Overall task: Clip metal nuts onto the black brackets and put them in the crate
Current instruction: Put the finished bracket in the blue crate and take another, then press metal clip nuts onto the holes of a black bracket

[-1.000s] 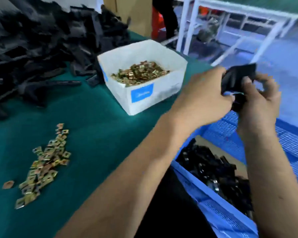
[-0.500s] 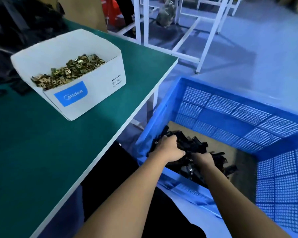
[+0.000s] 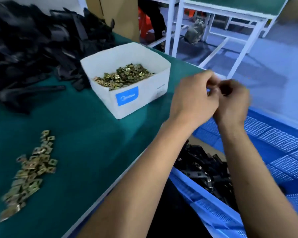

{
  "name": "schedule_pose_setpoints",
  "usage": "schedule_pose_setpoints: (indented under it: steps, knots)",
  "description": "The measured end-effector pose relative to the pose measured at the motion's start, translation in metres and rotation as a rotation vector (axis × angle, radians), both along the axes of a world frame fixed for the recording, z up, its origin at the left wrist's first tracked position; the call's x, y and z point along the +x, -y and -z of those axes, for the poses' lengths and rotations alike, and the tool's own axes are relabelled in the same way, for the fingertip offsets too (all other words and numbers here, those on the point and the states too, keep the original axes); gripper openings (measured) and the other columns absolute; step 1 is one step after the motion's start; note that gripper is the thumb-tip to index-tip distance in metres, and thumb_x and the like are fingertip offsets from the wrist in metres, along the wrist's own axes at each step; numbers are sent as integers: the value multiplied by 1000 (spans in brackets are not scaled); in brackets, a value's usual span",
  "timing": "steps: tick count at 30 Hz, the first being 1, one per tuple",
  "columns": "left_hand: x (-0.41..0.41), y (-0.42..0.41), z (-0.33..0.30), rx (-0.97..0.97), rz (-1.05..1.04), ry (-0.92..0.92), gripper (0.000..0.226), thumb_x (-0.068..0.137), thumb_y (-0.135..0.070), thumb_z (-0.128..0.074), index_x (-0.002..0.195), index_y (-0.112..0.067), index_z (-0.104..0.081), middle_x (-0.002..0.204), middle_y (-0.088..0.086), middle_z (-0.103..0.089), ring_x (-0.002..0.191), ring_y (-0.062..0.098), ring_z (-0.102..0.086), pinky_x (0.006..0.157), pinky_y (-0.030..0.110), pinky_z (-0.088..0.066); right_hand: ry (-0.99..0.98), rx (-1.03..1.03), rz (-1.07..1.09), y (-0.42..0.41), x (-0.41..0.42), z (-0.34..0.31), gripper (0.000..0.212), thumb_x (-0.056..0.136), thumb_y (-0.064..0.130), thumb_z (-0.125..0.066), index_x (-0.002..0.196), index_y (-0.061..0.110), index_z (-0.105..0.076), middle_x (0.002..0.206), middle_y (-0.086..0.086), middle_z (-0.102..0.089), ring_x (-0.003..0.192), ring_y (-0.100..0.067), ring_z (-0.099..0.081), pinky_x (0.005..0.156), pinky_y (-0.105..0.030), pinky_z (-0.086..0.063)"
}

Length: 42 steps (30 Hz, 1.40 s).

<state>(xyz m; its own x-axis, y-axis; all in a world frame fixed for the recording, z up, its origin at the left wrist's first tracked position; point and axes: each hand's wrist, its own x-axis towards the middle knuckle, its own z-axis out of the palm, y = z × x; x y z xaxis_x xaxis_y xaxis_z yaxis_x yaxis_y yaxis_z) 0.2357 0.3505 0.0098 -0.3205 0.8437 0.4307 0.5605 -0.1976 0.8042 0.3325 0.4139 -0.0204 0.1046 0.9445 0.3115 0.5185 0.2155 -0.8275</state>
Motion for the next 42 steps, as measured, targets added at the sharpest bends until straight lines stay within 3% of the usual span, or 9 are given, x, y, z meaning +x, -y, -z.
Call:
schedule_pose_setpoints:
  steps: [4, 10, 15, 20, 26, 32, 37, 39, 42]
  knots:
    - [-78, 60, -49, 308, -260, 88, 11, 85, -2, -67, 87, -13, -71, 80, -11, -71, 72, 7, -67, 72, 30, -57, -123, 249, -326, 60, -93, -67, 14, 88, 25, -60, 92, 22, -74, 79, 10, -70, 75, -6, -66, 70, -25, -51]
    - [-199, 186, -25, 323, -810, 89, 12, 81, -1, -65, 84, -12, -69, 75, -11, -67, 70, 1, -63, 72, 26, -53, 22, 223, -876, 165, -245, -61, 11, 91, 20, -63, 86, 19, -73, 77, 6, -68, 72, -10, -59, 65, -28, -40]
    - [-273, 302, 28, 129, -1164, 22, 10, 87, -6, -65, 88, -14, -69, 77, -13, -65, 75, 1, -62, 77, 24, -53, 290, 85, -1272, 242, -346, -19, 19, 89, 16, -68, 104, 25, -76, 106, 1, -73, 103, -19, -66, 87, -27, -49]
    - [-313, 351, 50, 104, -1385, 188, 9, 84, -10, -65, 84, -18, -68, 77, -11, -68, 76, 8, -67, 83, 37, -56, 597, 159, -1314, 273, -413, 12, 35, 101, 26, -61, 134, 37, -64, 143, -9, -47, 134, -34, -36, 107, -37, -39]
    - [-321, 351, 51, 212, -1275, 459, 5, 91, -9, -62, 89, -11, -66, 85, 6, -71, 69, 25, -73, 68, 42, -62, 100, -28, -1307, 276, -419, 7, 18, 93, 11, -71, 101, 24, -82, 97, 14, -74, 92, 1, -67, 84, -11, -48]
    - [-325, 354, 35, 344, -855, 919, 38, 97, -38, -69, 114, -6, -60, 121, 19, -70, 104, 27, -74, 88, 39, -63, -182, 59, -1370, 275, -382, -6, 13, 87, 7, -71, 89, 18, -78, 81, 11, -75, 77, -5, -71, 77, -30, -60]
    - [-318, 355, 27, 459, -754, 919, 18, 96, -3, -67, 112, 1, -58, 97, 13, -73, 88, 26, -73, 84, 38, -60, -82, 338, -1601, 279, -353, -3, 18, 87, -3, -68, 102, 6, -73, 95, 0, -73, 89, -10, -69, 81, -28, -57]
    - [-320, 362, 22, 552, -769, 892, 24, 93, 14, -54, 107, -5, -56, 85, 5, -64, 72, 18, -64, 71, 31, -54, 18, 241, -1718, 273, -347, -6, 23, 88, 1, -73, 110, 8, -69, 94, -1, -75, 86, -12, -71, 81, -31, -58]
    - [-327, 379, 16, 736, -649, 1089, 21, 96, 1, -40, 101, -15, -53, 77, -2, -48, 57, 11, -39, 54, 22, -33, 453, 81, -1951, 256, -343, -18, 22, 82, 19, -87, 100, 15, -75, 85, 4, -77, 77, -8, -71, 78, -30, -58]
